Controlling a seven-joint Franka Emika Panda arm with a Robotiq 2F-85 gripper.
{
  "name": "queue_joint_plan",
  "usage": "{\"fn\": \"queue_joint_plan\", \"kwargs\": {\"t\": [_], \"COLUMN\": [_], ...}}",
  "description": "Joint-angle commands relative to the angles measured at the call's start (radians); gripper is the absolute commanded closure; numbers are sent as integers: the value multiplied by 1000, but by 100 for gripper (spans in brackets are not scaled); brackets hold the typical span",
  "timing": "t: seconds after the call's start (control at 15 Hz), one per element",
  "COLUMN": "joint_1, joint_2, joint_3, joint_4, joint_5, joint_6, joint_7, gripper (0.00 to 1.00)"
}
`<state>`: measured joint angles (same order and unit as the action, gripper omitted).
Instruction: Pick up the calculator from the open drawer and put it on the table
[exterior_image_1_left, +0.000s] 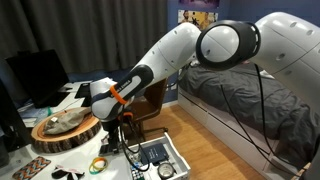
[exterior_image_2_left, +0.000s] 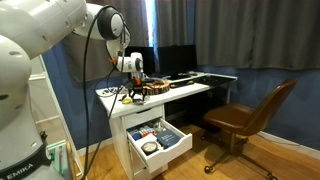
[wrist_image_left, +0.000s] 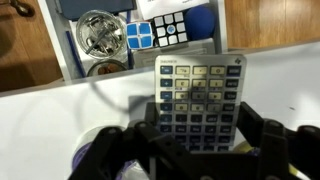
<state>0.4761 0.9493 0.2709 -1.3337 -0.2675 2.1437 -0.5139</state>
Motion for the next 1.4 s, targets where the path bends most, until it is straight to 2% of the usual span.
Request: {"fn": "queue_joint_plan", "kwargs": {"t": [0.0, 0.67, 0.8, 0.93, 1.33], "joint_1": [24, 57, 62, 60, 38], "joint_2": [82, 180, 186, 165, 65], "joint_3": [-4, -17, -20, -17, -3], "joint_4": [144, 318, 338, 319, 205], "joint_5": [-16, -18, -18, -15, -2], "joint_6": [-44, -93, -105, -109, -104], "joint_7": [0, -27, -34, -37, -34], "gripper": [46, 46, 9, 0, 0]}}
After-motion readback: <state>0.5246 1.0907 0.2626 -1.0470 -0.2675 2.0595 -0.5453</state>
